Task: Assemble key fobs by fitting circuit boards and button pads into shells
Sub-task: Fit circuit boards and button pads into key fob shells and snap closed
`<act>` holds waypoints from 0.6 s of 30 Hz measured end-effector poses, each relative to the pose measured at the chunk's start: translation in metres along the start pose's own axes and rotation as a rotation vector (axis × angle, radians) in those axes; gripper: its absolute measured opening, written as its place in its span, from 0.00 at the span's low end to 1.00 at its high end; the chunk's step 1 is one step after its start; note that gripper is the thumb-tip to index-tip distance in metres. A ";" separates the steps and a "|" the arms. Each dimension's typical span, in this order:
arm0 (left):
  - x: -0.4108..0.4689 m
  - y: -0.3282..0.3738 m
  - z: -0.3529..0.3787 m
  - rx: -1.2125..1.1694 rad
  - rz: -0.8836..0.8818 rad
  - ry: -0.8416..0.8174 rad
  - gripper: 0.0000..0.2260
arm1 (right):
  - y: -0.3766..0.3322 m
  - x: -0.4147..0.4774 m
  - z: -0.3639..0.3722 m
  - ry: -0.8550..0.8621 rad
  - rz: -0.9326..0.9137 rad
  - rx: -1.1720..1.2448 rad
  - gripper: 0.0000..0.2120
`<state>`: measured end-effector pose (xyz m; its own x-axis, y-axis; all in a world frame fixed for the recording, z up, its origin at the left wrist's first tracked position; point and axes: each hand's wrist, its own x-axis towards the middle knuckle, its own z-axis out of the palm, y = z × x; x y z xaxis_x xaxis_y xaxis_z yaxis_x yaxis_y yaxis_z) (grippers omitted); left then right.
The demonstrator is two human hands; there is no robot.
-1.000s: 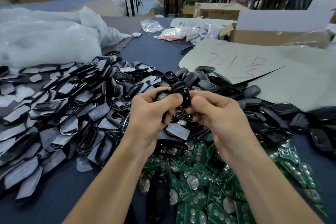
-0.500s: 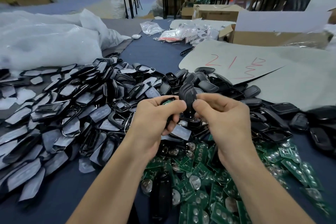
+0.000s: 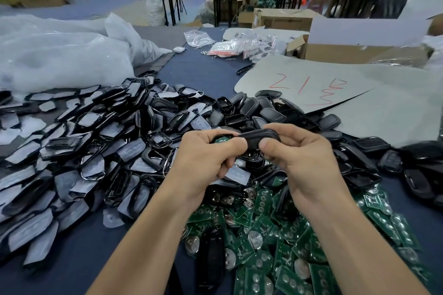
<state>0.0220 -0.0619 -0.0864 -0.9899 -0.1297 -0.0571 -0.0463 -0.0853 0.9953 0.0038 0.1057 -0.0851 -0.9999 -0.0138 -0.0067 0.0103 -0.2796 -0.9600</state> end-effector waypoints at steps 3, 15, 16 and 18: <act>0.001 0.000 0.000 -0.015 -0.017 0.020 0.04 | 0.002 0.001 0.002 -0.006 0.076 0.026 0.12; 0.002 0.002 -0.003 0.011 -0.107 0.110 0.12 | 0.007 -0.009 0.009 -0.064 -0.429 -0.759 0.23; 0.002 0.003 -0.003 0.005 -0.106 0.093 0.11 | 0.008 -0.008 0.008 -0.062 -0.411 -0.739 0.22; 0.000 0.004 -0.003 -0.019 -0.097 0.059 0.10 | 0.008 -0.008 0.009 -0.079 -0.381 -0.686 0.22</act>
<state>0.0221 -0.0653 -0.0829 -0.9713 -0.1773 -0.1583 -0.1386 -0.1184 0.9832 0.0119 0.0952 -0.0901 -0.9292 -0.1111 0.3525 -0.3676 0.3756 -0.8508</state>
